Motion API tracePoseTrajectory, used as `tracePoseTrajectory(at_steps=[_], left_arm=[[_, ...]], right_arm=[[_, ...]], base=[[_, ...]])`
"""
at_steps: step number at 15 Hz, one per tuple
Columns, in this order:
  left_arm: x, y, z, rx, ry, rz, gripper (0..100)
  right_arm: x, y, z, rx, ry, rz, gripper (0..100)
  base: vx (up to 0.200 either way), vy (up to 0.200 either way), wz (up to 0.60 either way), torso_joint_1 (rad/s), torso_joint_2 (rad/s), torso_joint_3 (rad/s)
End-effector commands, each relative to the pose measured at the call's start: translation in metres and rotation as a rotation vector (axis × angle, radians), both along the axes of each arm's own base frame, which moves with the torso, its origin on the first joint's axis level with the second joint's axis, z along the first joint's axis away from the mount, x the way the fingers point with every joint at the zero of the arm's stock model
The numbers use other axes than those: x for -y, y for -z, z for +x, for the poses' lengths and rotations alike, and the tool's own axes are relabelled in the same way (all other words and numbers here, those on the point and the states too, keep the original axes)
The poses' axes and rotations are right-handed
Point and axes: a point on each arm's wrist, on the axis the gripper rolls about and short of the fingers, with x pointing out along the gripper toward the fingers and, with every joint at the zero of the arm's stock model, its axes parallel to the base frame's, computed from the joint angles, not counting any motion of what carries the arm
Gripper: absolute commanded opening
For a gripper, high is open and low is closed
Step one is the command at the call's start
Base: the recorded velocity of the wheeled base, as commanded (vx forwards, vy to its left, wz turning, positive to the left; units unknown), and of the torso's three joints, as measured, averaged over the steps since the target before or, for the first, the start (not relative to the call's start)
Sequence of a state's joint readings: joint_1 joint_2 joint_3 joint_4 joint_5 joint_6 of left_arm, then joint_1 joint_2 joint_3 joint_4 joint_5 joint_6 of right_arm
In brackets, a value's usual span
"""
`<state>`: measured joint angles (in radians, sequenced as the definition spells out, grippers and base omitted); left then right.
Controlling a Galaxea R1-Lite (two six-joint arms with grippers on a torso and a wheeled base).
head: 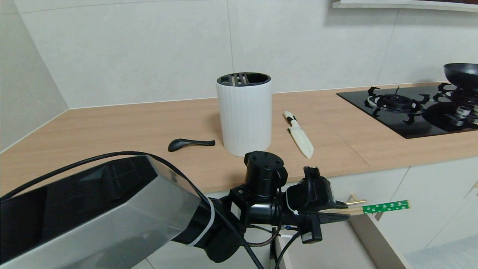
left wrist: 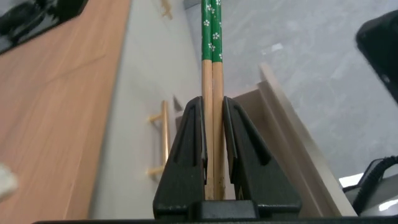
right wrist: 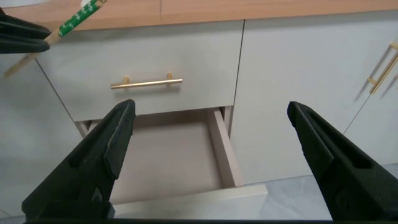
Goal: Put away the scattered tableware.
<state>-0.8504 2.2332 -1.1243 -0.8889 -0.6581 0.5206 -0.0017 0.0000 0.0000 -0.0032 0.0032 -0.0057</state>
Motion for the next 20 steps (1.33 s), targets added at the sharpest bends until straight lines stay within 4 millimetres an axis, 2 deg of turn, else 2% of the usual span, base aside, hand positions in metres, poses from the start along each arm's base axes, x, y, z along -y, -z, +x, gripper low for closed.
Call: tracePoseTrajectory(at_steps=[1, 4, 8, 10, 12, 17, 20], left_arm=[[0.002, 0.001, -0.001, 0.002, 0.006, 0.001, 0], [0.002, 0.002, -0.001, 0.002, 0.007, 0.001, 0], [0.004, 0.001, -0.001, 0.009, 0.009, -0.006, 0], [0.018, -0.009, -0.006, 0.04, 0.046, -0.041, 0], [0.023, -0.005, -0.01, 0.036, 0.062, -0.037, 0], [0.024, -0.007, -0.011, 0.038, 0.06, -0.042, 0], [0.025, -0.007, -0.012, 0.04, 0.058, -0.043, 0]], right_arm=[[0.0, 0.0, 0.0, 0.0, 0.0, 0.0, 100], [0.0, 0.0, 0.0, 0.0, 0.0, 0.0, 100], [0.0, 0.0, 0.0, 0.0, 0.0, 0.0, 100], [0.0, 0.0, 0.0, 0.0, 0.0, 0.0, 100], [0.0, 0.0, 0.0, -0.002, 0.0, 0.0, 100], [0.0, 0.0, 0.0, 0.0, 0.0, 0.0, 100], [0.0, 0.0, 0.0, 0.0, 0.0, 0.0, 100]], base=[[0.0, 0.0, 0.0, 0.0, 0.0, 0.0], [0.0, 0.0, 0.0, -0.015, 0.05, 0.037], [0.0, 0.0, 0.0, -0.113, 0.39, 0.264], [0.0, 0.0, 0.0, -0.127, 0.46, 0.327], [0.0, 0.0, 0.0, -0.081, 0.32, 0.239], [0.0, 0.0, 0.0, -0.01, 0.04, 0.033], [0.0, 0.0, 0.0, -0.058, 0.3, 0.25]])
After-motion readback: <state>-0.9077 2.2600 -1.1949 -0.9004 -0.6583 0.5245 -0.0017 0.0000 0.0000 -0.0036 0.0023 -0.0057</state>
